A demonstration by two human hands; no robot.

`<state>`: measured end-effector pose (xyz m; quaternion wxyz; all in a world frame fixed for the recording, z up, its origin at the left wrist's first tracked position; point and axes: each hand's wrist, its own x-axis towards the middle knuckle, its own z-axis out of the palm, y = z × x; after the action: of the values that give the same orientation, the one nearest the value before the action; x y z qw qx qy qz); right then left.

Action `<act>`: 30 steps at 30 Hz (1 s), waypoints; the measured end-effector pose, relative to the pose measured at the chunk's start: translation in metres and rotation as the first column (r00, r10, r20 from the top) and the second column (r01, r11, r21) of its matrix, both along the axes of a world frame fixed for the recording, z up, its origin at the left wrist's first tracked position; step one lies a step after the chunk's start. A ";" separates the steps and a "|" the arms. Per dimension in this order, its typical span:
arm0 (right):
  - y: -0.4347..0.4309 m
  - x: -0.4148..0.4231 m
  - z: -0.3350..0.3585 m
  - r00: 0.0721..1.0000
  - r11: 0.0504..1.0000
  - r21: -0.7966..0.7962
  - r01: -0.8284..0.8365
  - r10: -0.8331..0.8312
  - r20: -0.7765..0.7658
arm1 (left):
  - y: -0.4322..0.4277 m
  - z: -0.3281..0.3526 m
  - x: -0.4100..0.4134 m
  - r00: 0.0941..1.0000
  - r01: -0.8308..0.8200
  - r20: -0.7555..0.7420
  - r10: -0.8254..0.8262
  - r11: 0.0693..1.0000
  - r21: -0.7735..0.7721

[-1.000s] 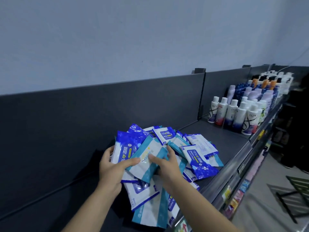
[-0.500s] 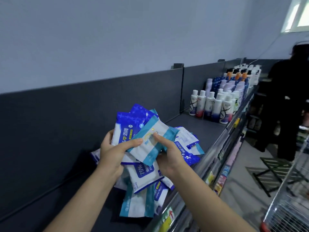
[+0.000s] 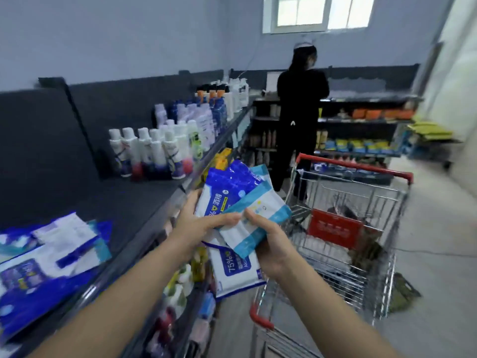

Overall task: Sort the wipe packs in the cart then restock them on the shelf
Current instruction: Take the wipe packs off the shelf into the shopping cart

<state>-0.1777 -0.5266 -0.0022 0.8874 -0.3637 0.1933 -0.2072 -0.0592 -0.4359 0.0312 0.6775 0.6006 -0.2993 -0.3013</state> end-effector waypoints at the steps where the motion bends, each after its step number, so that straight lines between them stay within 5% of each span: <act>1: -0.033 -0.019 -0.011 0.999 0.999 0.014 0.042 -0.041 -0.023 | -0.037 -0.011 -0.014 0.999 0.045 0.009 -0.045 0.999 0.029; 8: -0.215 -0.120 -0.109 0.939 0.956 0.141 0.257 -0.213 -0.268 | -0.246 -0.119 -0.090 0.973 0.227 -0.013 -0.232 0.938 0.262; 15: -0.335 -0.123 -0.205 0.890 0.938 0.131 0.322 -0.253 -0.380 | -0.366 -0.231 -0.094 0.972 0.235 -0.071 -0.225 0.897 0.374; 17: -0.362 -0.116 -0.229 0.886 0.935 0.131 0.329 -0.258 -0.386 | -0.395 -0.258 -0.086 0.970 0.238 -0.046 -0.241 0.880 0.410; 19: -0.390 -0.111 -0.259 0.838 0.936 0.034 0.350 -0.297 -0.458 | -0.421 -0.283 -0.076 0.947 0.171 0.148 -0.284 0.840 0.515; 21: -0.415 -0.111 -0.290 0.649 0.908 -0.287 0.304 -0.419 -0.635 | -0.437 -0.300 -0.065 0.773 0.027 0.437 -0.459 0.713 0.700; 23: -0.434 -0.117 -0.312 0.309 0.829 -0.557 -0.043 -0.520 -0.797 | -0.447 -0.308 -0.055 0.510 -0.135 0.522 -0.683 0.536 0.833; 24: -0.437 -0.119 -0.316 0.205 0.797 -0.564 -0.218 -0.527 -0.825 | -0.451 -0.309 -0.050 0.386 -0.208 0.531 -0.754 0.489 0.847; 26: -0.437 -0.121 -0.320 0.141 0.715 -0.527 -0.459 -0.528 -0.838 | -0.456 -0.311 -0.043 0.225 -0.300 0.535 -0.814 0.464 0.833; 30: -0.434 -0.111 -0.311 0.138 0.521 -0.490 -0.699 -0.574 -0.807 | -0.456 -0.298 -0.034 0.125 -0.363 0.550 -0.826 0.478 0.800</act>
<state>-0.2883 -0.9611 -0.3130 0.2194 -0.7873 0.5716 0.0724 -0.0932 -0.8924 -0.2673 -0.1359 0.8004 -0.5794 -0.0721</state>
